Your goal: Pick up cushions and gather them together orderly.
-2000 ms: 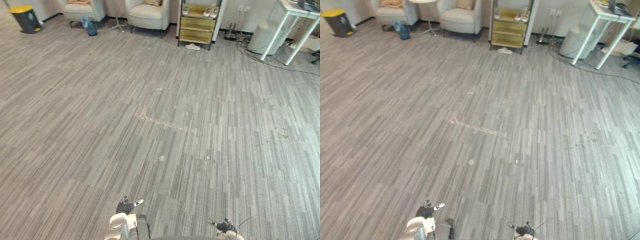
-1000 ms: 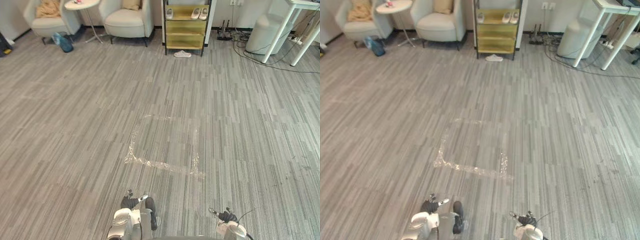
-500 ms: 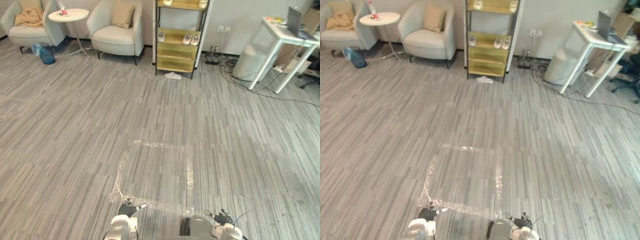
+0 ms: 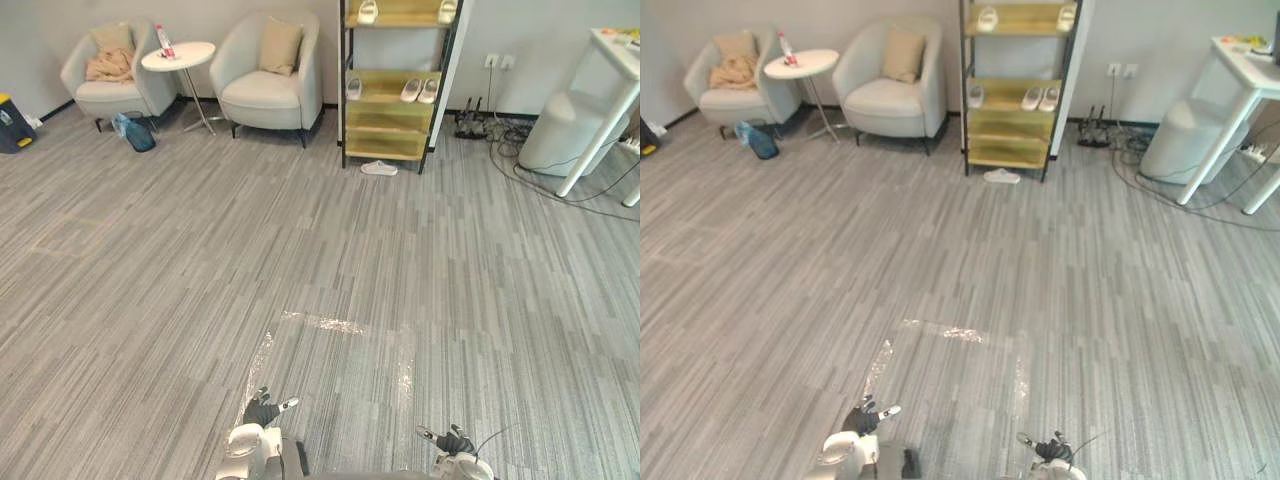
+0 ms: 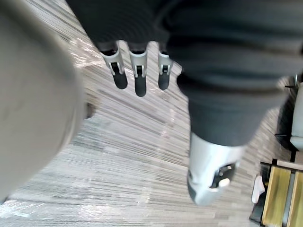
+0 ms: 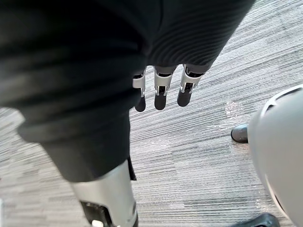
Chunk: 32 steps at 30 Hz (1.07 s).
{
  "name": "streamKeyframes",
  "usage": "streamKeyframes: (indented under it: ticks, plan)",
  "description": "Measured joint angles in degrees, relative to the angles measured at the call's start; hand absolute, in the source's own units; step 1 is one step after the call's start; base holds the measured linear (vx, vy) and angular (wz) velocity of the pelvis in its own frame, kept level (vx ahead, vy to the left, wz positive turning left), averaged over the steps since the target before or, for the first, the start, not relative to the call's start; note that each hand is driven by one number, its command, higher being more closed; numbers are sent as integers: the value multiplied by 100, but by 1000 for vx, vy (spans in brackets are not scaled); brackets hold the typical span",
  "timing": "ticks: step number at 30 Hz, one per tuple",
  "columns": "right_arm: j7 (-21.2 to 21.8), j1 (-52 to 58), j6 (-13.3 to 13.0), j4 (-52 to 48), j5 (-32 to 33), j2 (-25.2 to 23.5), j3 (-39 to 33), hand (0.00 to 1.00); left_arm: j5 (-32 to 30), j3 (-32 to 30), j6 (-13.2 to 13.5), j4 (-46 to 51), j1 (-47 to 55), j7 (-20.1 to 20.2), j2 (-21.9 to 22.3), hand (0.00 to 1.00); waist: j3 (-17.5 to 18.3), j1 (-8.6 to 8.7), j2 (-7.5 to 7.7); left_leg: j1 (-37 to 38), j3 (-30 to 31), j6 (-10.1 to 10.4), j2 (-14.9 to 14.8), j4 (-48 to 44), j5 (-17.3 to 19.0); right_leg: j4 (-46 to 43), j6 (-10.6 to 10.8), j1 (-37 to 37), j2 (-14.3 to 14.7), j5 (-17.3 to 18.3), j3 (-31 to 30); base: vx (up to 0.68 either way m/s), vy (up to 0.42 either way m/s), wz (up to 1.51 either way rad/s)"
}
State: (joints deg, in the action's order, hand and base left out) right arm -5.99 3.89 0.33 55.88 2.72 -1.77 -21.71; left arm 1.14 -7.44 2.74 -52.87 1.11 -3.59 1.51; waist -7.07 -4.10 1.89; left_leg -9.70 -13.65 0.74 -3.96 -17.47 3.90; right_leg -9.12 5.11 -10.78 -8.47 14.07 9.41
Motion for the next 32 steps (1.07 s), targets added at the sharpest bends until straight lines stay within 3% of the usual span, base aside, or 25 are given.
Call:
streamKeyframes:
  ticks: [2, 3, 4, 5, 6, 7, 9, 10, 11, 12, 13, 15, 17, 18, 21, 22, 23, 25, 26, 27, 28, 29, 32]
  plan:
    - [8, -70, 7, 0, -30, -52, -1, 0, -1, -36, -29, -5, -34, 22, -62, 0, -13, -70, 10, -153, -192, -146, -40, -882, 256, -250, 15, -125, -83, -395, -390, 468, 189, -26]
    - [13, -30, 7, 1, -42, -44, -2, 0, 0, -25, -19, -6, -31, 25, -46, 0, 20, -101, 25, -55, -136, -61, 64, -673, 353, -525, 53, -75, -142, -390, -486, 320, 223, -36]
    - [27, 94, -12, 16, -56, 105, -3, 0, 6, 87, -26, -31, 11, 29, 45, 0, 155, -97, -142, 344, -80, -166, 72, -54, 489, -1495, 242, 308, -108, -355, -566, 376, 229, -28]
    - [47, 20, -1, 36, -65, 136, 48, 0, 14, 235, -63, -181, -5, 34, -10, 0, 82, -74, -132, 894, -135, -140, 280, 278, 696, -3315, 691, 1040, -404, -439, -718, 504, 212, -24]
    - [53, -66, 14, 14, -64, 168, 42, 0, 19, 241, -92, -279, -60, 24, -91, 0, 27, -54, -152, 1251, -170, -134, 305, 446, 724, -4034, 466, 1460, -491, -173, -560, 555, 149, -5]
    - [47, -29, 10, 10, -64, 205, 36, 0, 19, 241, -98, -354, -19, 10, -159, 0, -12, 0, -226, 1639, -177, -126, 279, 703, 725, -4086, 253, 1707, -520, 48, -143, 401, 60, 1]
    - [42, -56, 11, 24, -79, 194, -26, 0, 20, 291, -98, -417, 25, -4, -265, 0, -14, 69, -225, 1969, -88, -126, 145, 848, 724, -3403, -11, 1999, -368, 178, 433, 393, -35, 24]
    - [42, -51, 11, 27, -92, 189, -33, 0, 19, 303, -97, -420, 29, -4, -278, 0, -14, 76, -216, 1994, -57, -126, 118, 847, 724, -3179, -26, 2046, -318, 168, 498, 427, -122, 43]
    - [39, -50, 5, 41, -131, 185, -67, 0, 19, 353, -93, -419, 37, -3, -313, 0, -32, 94, -171, 2072, 39, -122, 94, 854, 727, -2358, -153, 2119, -151, -37, 596, 365, -163, 47]
    - [38, -40, -5, 155, -202, 176, -78, 0, 18, 399, -80, -404, 49, -2, -405, 0, -74, 96, 29, 2181, 167, -57, 222, 866, 766, -1200, -282, 2094, -37, -863, 470, 366, -181, 47]
    - [40, -43, 0, 195, -226, 177, -80, 0, 18, 403, -73, -411, 30, 2, -447, 0, -98, 100, 125, 2192, 251, -25, 307, 872, 785, -1022, -520, 2117, -31, -1119, 394, 286, -137, 27]
    - [35, -129, -13, 320, -266, 375, -201, 0, 16, 383, -80, -531, 20, 0, -271, 0, -39, 58, -274, 2278, 485, 80, 49, 912, 849, -986, -561, 1982, 230, -1085, 409, 286, -121, -8]
    - [37, -179, -22, 372, -265, 431, -281, 0, 13, 277, -72, -567, 12, 7, -157, 0, -66, 63, -398, 2281, 497, 107, -52, 831, 833, -753, -603, 1834, 352, -1017, 445, 258, -129, -8]
    - [35, -155, -15, 374, -238, 418, -358, 0, 9, 211, -72, -574, -7, 20, -122, 0, -87, 76, -447, 2244, 495, 210, -94, 513, 773, -614, -610, 1649, 388, -982, 465, 156, -95, 1]
    - [36, -76, -8, 375, -224, 396, -380, 0, 8, 214, -68, -527, -39, 40, -124, 0, -146, 80, -341, 1722, 479, 444, -252, -971, 666, -226, -631, 1132, 394, -875, 467, 163, -74, 10]
    - [34, -50, -3, 367, -215, 396, -330, 0, 9, 213, -56, -485, -25, 42, -144, 0, -135, 56, -340, 1523, 445, 438, -355, -1383, 861, -60, -653, 945, 410, -833, 470, 126, 8, 8]
    - [34, -37, -1, 366, -210, 410, -336, 0, 10, 213, -51, -416, -16, 42, -141, 0, -131, 59, -336, 1361, 390, 345, -358, -1253, 1080, 30, -640, 854, 409, -831, 455, 139, 29, -7]
    - [30, -41, -2, 367, -204, 424, -341, 0, 10, 213, -53, -376, -13, 37, -151, 0, -129, 40, -327, 1160, 457, 284, -260, -688, 1139, 59, -538, 867, 391, -814, 357, 109, 70, -25]
    - [31, -50, -1, 370, -204, 415, -337, 0, 10, 212, -57, -378, -21, 36, -160, 0, -127, 41, -333, 1070, 699, 237, -158, -38, 1025, 46, -458, 874, 384, -840, 288, 128, 145, -36]
    - [31, -37, 1, 369, -203, 413, -332, 0, 10, 212, -58, -381, -20, 32, -149, 0, -108, 33, -372, 1037, 1008, 364, -107, 494, 626, -1, -371, 861, 415, -793, 207, 136, 165, -45]
    - [31, -16, 4, 371, -164, 437, -345, 0, 12, 199, -54, -379, -18, 29, -141, 0, -92, 14, -379, 1062, 1081, 450, -76, 497, 462, -33, -308, 870, 430, -760, 113, 154, 162, -38]
    - [25, 12, 8, 365, -155, 400, -337, 0, 11, 188, -68, -407, 19, 16, -165, 0, 14, 35, -384, 1136, 1016, 407, -3, 574, 492, -10, -252, 826, 402, -786, 21, 194, 173, -37]
    - [31, 150, 15, 359, -156, 338, -289, 0, 12, 188, -89, -464, 63, 10, -236, 0, 135, 61, -207, 1522, 823, 278, 250, 980, 445, 106, -106, 669, 170, -752, -59, 219, 179, -17]
